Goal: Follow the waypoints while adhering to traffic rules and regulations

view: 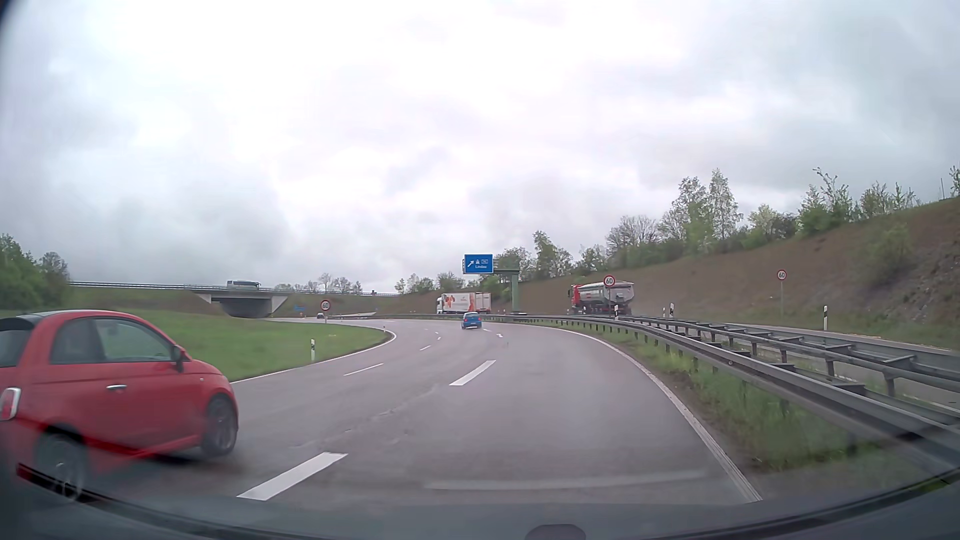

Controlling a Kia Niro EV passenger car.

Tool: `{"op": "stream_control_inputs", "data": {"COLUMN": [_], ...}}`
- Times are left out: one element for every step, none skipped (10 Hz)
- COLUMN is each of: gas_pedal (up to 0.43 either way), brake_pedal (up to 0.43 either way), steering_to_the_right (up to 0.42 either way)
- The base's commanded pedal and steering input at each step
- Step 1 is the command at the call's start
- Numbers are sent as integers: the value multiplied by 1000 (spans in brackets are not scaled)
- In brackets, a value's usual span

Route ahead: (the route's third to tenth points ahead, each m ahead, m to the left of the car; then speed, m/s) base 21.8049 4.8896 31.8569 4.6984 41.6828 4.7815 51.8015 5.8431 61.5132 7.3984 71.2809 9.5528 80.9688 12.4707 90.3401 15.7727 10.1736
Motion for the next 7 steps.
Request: {"op": "stream_control_inputs", "data": {"gas_pedal": [311,311,311,319,319,319,319], "brake_pedal": [0,0,0,0,0,0,0], "steering_to_the_right": [66,46,34,21,12,7,-3]}}
